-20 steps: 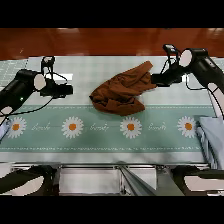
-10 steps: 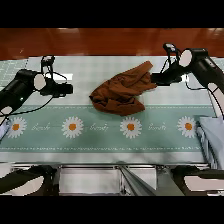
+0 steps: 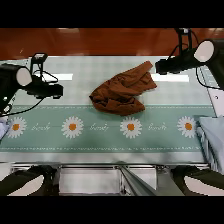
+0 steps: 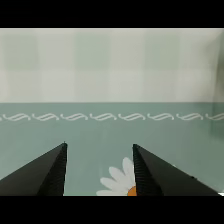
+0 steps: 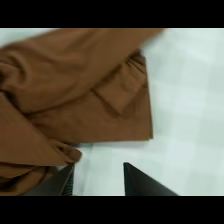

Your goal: Fold the shirts.

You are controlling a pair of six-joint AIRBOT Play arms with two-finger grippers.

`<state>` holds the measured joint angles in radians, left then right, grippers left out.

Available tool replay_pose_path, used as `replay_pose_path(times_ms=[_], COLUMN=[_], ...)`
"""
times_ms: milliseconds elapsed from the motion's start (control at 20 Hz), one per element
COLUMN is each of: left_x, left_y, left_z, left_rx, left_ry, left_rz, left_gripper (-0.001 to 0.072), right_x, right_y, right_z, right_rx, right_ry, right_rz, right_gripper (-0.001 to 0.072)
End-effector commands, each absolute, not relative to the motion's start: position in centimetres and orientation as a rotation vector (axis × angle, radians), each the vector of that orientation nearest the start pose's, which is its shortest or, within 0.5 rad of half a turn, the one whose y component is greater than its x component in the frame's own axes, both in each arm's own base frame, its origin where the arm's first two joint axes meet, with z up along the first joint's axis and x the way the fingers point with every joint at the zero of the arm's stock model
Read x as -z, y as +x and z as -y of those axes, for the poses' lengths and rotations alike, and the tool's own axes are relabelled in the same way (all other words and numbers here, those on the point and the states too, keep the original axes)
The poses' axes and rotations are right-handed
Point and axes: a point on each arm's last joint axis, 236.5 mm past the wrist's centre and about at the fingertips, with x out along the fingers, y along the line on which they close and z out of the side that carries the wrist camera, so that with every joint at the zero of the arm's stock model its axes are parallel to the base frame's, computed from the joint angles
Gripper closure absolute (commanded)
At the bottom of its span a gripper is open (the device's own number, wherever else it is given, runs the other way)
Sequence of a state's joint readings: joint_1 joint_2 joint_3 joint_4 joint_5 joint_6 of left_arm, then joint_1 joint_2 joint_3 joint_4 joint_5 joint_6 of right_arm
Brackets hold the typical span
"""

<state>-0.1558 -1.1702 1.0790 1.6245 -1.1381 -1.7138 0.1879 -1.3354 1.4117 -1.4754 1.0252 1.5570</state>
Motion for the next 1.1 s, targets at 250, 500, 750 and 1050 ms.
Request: replay_pose_path(times_ms=[250, 500, 750, 1050], left_x=[-4.1, -1.3, -1.6, -1.7], left_y=[25.9, 23.4, 24.3, 24.5], left_z=[4.1, 4.7, 6.0, 6.2], left_rx=[0.050, 0.056, 0.090, 0.095], left_ry=[-0.045, -0.101, -0.155, -0.162], left_rz=[-1.168, -1.218, -1.180, -1.171], left_gripper=[0.0201, 0.0201, 0.0201, 0.0201], right_x=[-6.8, 1.4, 6.8, 9.0], right_y=[45.8, 43.4, 42.9, 42.8], right_z=[-18.1, -19.1, -19.2, -21.0], right_rx=[-0.428, -0.506, -0.538, -0.634], right_ry=[-0.089, -0.116, -0.155, -0.141], right_rz=[-0.948, -1.203, -1.306, -1.307], right_gripper=[0.0306, 0.0306, 0.0306, 0.0306])
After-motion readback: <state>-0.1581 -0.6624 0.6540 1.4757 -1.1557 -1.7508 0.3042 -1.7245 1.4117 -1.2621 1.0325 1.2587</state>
